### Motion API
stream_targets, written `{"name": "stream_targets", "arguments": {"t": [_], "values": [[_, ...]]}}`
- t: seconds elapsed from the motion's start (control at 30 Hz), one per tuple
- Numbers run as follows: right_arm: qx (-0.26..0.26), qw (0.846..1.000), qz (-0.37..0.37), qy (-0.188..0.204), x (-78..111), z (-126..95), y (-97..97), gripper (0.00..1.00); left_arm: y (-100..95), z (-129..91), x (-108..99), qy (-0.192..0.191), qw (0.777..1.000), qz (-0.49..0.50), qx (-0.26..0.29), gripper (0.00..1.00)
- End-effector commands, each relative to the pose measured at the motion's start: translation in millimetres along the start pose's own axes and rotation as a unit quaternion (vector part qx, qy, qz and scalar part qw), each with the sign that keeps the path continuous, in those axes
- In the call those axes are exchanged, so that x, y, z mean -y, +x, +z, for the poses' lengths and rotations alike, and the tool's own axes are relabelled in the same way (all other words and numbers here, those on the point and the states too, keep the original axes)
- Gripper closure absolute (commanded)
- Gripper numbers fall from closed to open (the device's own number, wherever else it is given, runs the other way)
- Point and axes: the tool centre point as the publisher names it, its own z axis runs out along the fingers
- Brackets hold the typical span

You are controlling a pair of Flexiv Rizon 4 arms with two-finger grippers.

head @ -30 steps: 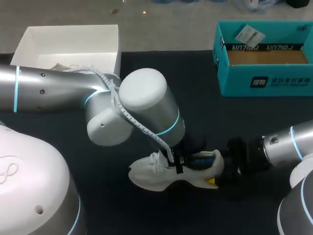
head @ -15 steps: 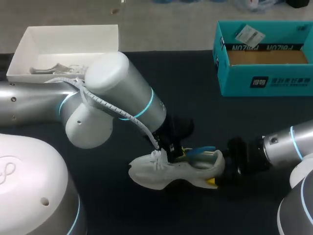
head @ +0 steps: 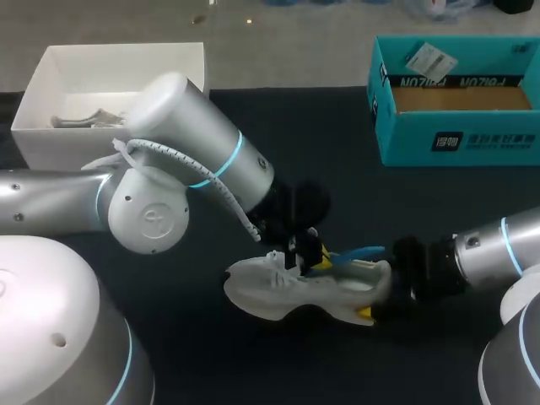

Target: Take the shoe out of the shoebox, open the shoe tongue, remove and reinsert the insole, then place the shoe into the shoebox

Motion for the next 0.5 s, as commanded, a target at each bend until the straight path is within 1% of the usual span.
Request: {"name": "stream_targets", "arguments": {"t": [0.03,0.17,0.27,0.4,0.47,0.5], "values": [[0.000,1.000,0.000,0.001,-1.0,0,0.8,1.00,-6.2,16,11,-0.002,1.000,0.008,-0.017,1.00],[0.000,1.000,0.000,0.001,-1.0,0,0.8,1.00,-4.6,16,22,0.005,1.000,0.022,-0.018,1.00],[0.000,1.000,0.000,0.001,-1.0,0,0.8,1.00,-2.9,9,28,0.025,0.999,0.024,-0.019,1.00],[0.000,1.000,0.000,0.001,-1.0,0,0.8,1.00,0.2,1,30,0.034,0.999,0.030,-0.022,1.00],[0.000,1.000,0.000,0.001,-1.0,0,0.8,1.00,2.7,-2,29,0.034,0.999,0.031,-0.022,1.00],[0.000,1.000,0.000,0.001,-1.0,0,0.8,1.00,3.5,-3,27,0.028,0.999,0.031,-0.021,1.00]]}}
